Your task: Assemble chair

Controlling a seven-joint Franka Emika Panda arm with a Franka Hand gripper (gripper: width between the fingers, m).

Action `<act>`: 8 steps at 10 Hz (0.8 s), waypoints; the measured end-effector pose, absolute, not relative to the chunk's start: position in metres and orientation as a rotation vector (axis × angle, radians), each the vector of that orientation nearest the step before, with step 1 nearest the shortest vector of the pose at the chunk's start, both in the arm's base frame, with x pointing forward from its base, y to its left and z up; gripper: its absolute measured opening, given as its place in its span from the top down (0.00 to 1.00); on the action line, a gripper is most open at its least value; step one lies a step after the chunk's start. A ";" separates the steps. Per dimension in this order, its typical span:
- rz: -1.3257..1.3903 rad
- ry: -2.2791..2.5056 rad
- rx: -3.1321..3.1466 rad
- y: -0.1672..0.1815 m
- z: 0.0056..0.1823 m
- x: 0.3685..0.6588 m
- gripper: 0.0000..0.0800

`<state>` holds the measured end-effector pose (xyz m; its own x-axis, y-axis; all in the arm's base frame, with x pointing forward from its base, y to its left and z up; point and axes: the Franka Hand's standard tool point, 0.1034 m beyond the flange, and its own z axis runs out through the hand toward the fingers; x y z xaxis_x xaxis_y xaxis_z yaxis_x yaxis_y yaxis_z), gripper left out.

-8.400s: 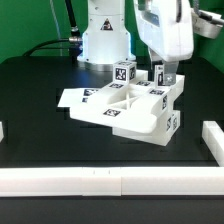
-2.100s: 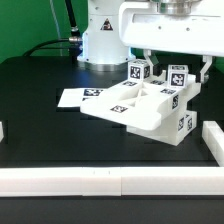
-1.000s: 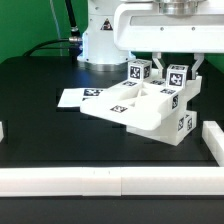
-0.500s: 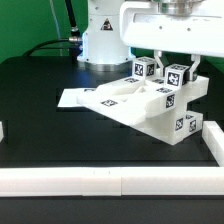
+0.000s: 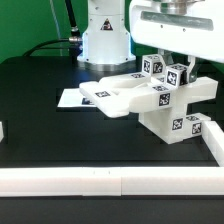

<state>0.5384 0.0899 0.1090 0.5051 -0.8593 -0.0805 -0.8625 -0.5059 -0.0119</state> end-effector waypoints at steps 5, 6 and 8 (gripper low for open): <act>0.115 1.895 -2.444 0.092 0.109 0.538 0.64; 0.121 1.994 -2.367 0.092 0.109 0.538 0.64; 0.126 2.073 -2.302 0.092 0.109 0.537 0.64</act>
Offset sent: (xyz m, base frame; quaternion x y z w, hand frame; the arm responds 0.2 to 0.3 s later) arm 0.0000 0.0000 0.0000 0.0000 0.0000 0.1938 0.9810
